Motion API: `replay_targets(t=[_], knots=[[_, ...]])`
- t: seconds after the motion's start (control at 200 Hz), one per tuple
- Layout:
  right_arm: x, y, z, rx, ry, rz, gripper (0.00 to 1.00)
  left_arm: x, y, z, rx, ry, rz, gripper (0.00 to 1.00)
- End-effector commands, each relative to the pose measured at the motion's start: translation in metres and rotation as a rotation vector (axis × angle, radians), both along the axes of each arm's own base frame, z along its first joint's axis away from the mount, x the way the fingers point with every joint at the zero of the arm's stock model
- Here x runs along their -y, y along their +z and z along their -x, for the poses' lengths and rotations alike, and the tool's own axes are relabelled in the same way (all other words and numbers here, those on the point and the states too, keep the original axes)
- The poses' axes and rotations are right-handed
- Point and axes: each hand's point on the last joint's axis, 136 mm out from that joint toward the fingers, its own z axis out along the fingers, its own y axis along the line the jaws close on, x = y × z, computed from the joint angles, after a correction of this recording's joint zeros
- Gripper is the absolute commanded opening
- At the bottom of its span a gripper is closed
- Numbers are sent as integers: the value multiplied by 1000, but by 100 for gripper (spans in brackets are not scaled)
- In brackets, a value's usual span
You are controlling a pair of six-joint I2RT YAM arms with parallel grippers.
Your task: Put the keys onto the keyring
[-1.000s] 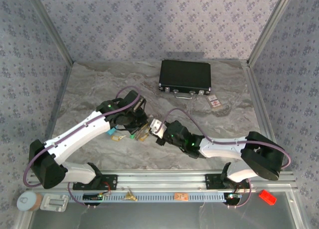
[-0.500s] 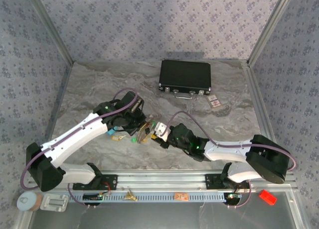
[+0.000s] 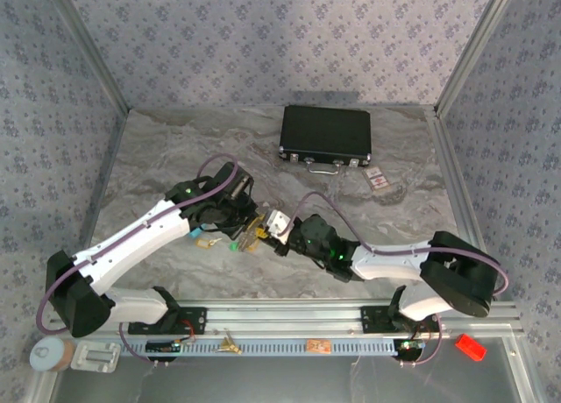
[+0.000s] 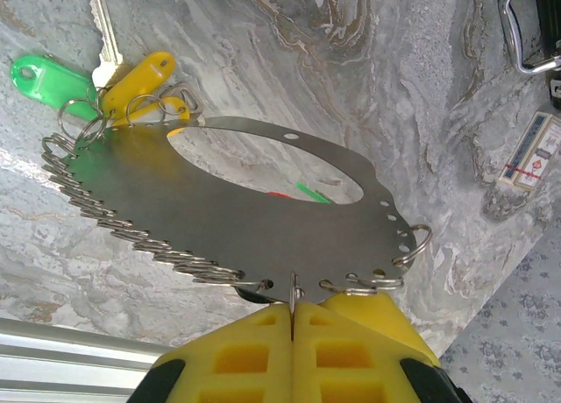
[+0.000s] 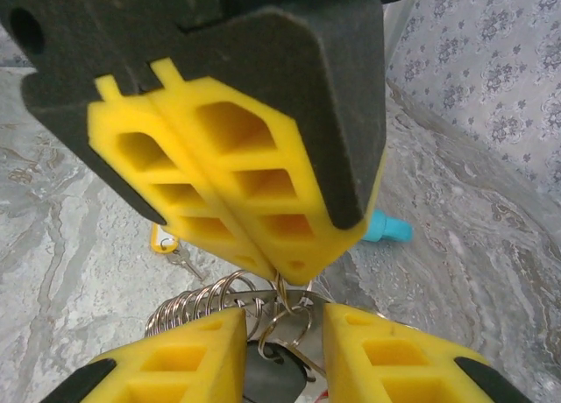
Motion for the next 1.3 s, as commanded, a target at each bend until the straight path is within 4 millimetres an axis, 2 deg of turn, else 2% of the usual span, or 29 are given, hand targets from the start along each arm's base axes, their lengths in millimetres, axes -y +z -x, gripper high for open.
replay_targets(t=[0.0, 0.21, 0.32, 0.62, 0.73, 0.775, 0.835, 0.92, 1.049, 1.114, 1.184, 1.294], knots=[[-9, 18, -7, 44, -17, -44, 29, 0, 6, 3, -1, 18, 37, 0], [-10, 15, -14, 51, -41, -40, 23, 0, 6, 3, -2, 21, 41, 0], [-10, 16, -15, 55, -45, -41, 14, -1, 5, 4, -4, 25, 39, 0], [-10, 18, -16, 57, -46, -50, 0, -3, 4, 4, -6, 38, 42, 0], [-8, 17, -14, 52, -40, -40, 0, -8, 6, 1, 36, 48, 35, 0], [-7, 17, -13, 49, -37, -32, 0, -11, 9, -2, 72, 54, 40, 11], [-6, 18, -11, 45, -25, -26, 0, -16, 14, -8, 137, 50, 32, 31], [-3, 16, -8, 23, -2, -4, 0, -33, 25, -20, 270, 22, -43, 47], [0, 11, -2, -18, 48, 37, 0, -72, 57, -44, 591, -121, -295, 62], [3, 8, 1, -45, 76, 59, 0, -76, 72, -55, 791, -273, -431, 65], [6, 6, 3, -69, 104, 79, 0, -67, 77, -56, 964, -503, -539, 65], [13, 5, 5, -95, 143, 110, 0, -40, 63, -34, 1172, -936, -608, 62]])
